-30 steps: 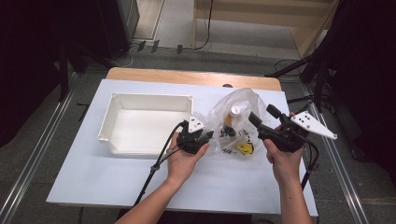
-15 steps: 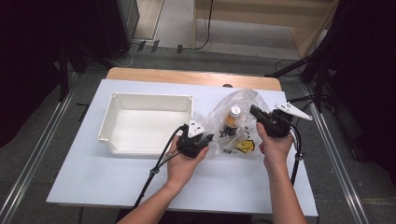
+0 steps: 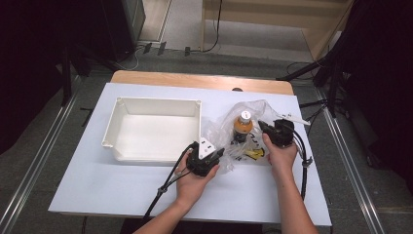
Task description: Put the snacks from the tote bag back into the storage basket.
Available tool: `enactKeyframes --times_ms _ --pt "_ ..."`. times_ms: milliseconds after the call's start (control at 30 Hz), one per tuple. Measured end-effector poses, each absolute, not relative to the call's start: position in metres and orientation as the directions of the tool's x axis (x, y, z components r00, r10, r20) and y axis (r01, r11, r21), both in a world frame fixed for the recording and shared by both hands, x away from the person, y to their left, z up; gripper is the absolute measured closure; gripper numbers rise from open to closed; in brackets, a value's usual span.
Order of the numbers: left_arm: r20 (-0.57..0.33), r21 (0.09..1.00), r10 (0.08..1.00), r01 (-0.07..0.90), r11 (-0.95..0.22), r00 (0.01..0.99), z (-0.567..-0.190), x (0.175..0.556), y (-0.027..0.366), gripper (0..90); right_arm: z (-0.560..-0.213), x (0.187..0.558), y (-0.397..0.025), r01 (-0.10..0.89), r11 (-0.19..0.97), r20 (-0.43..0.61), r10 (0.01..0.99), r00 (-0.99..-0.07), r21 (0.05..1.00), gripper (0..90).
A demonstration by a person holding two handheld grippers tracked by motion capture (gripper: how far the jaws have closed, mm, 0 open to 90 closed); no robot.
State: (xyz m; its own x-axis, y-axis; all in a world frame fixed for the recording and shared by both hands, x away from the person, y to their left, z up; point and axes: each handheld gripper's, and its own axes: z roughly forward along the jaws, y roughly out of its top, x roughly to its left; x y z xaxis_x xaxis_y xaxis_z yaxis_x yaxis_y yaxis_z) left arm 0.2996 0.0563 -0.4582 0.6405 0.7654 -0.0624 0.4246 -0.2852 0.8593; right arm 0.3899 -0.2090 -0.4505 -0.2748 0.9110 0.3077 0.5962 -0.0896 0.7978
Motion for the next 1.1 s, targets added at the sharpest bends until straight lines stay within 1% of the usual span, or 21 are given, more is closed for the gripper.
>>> enactKeyframes --times_ms 67,167,233,333,367,500,600,633,667,733,767,800,833,867,900,933,967,1000,1033,1067,1100 --pt "-0.065 0.857 0.763 0.427 -0.287 0.643 -0.460 0.299 0.057 83.3 -0.455 0.390 -0.209 0.607 -0.083 0.303 0.914 -0.269 0.790 90.0" --pt "-0.077 0.851 0.761 0.440 -0.286 0.644 -0.468 0.297 0.058 83.8 -0.469 0.392 -0.211 0.641 -0.071 0.294 0.923 -0.248 0.764 90.0" --pt "-0.076 0.854 0.762 0.436 -0.283 0.643 -0.467 0.295 0.058 84.7 -0.481 0.393 -0.211 0.672 -0.064 0.288 0.931 -0.227 0.738 90.0" --pt "-0.087 0.842 0.770 0.460 -0.282 0.633 -0.470 0.298 0.059 85.5 -0.483 0.393 -0.210 0.681 -0.056 0.277 0.935 -0.220 0.730 90.0" --pt "-0.081 0.838 0.774 0.464 -0.289 0.628 -0.470 0.298 0.059 85.8 -0.484 0.395 -0.207 0.700 -0.030 0.245 0.947 -0.209 0.713 90.0" --pt "-0.050 0.824 0.778 0.466 -0.322 0.626 -0.472 0.296 0.055 86.0 -0.484 0.396 -0.208 0.709 -0.036 0.250 0.947 -0.200 0.704 88.7" --pt "-0.066 0.818 0.773 0.478 -0.320 0.631 -0.472 0.297 0.057 86.0 -0.482 0.391 -0.211 0.676 -0.047 0.274 0.933 -0.233 0.736 76.9" --pt "-0.069 0.817 0.773 0.481 -0.319 0.631 -0.472 0.297 0.057 86.0 -0.476 0.383 -0.214 0.632 -0.057 0.272 0.929 -0.250 0.773 70.1" --pt "-0.070 0.816 0.774 0.483 -0.318 0.629 -0.473 0.297 0.057 86.0 -0.476 0.383 -0.214 0.632 -0.057 0.272 0.929 -0.250 0.773 70.1" --pt "-0.065 0.814 0.776 0.483 -0.323 0.628 -0.473 0.297 0.056 86.1 -0.469 0.375 -0.218 0.591 -0.061 0.276 0.919 -0.280 0.804 65.6" --pt "-0.060 0.814 0.778 0.482 -0.324 0.625 -0.473 0.297 0.056 86.3 -0.458 0.365 -0.220 0.554 -0.066 0.274 0.913 -0.303 0.830 64.1" --pt "-0.060 0.814 0.778 0.482 -0.324 0.625 -0.473 0.297 0.056 86.3 -0.458 0.365 -0.220 0.554 -0.066 0.274 0.913 -0.303 0.830 64.1" --pt "-0.056 0.812 0.778 0.482 -0.329 0.625 -0.473 0.297 0.055 86.2 -0.445 0.356 -0.221 0.508 -0.072 0.271 0.904 -0.330 0.858 62.4" --pt "-0.056 0.812 0.778 0.482 -0.329 0.625 -0.473 0.297 0.055 86.2 -0.440 0.352 -0.221 0.485 -0.072 0.265 0.902 -0.340 0.871 62.0" --pt "-0.052 0.809 0.776 0.482 -0.336 0.628 -0.473 0.297 0.055 86.2 -0.440 0.352 -0.221 0.485 -0.072 0.265 0.902 -0.340 0.871 62.0" --pt "-0.051 0.810 0.779 0.483 -0.334 0.625 -0.474 0.297 0.054 86.1 -0.423 0.343 -0.222 0.430 -0.089 0.263 0.893 -0.366 0.899 59.2" --pt "-0.051 0.810 0.779 0.483 -0.334 0.625 -0.474 0.297 0.054 86.2 -0.415 0.341 -0.221 0.405 -0.091 0.257 0.890 -0.377 0.910 57.7" --pt "-0.049 0.810 0.779 0.481 -0.335 0.625 -0.474 0.297 0.054 86.2 -0.415 0.341 -0.221 0.405 -0.091 0.257 0.890 -0.377 0.910 57.7" --pt "-0.046 0.809 0.779 0.480 -0.338 0.626 -0.474 0.297 0.054 86.2 -0.402 0.344 -0.218 0.378 -0.079 0.231 0.897 -0.376 0.922 54.0" --pt "-0.042 0.809 0.779 0.479 -0.341 0.626 -0.474 0.297 0.053 86.2 -0.402 0.344 -0.218 0.378 -0.079 0.231 0.897 -0.376 0.922 54.0" --pt "-0.038 0.806 0.778 0.480 -0.347 0.627 -0.474 0.297 0.053 86.3 -0.397 0.349 -0.216 0.377 -0.072 0.220 0.904 -0.366 0.923 52.1"
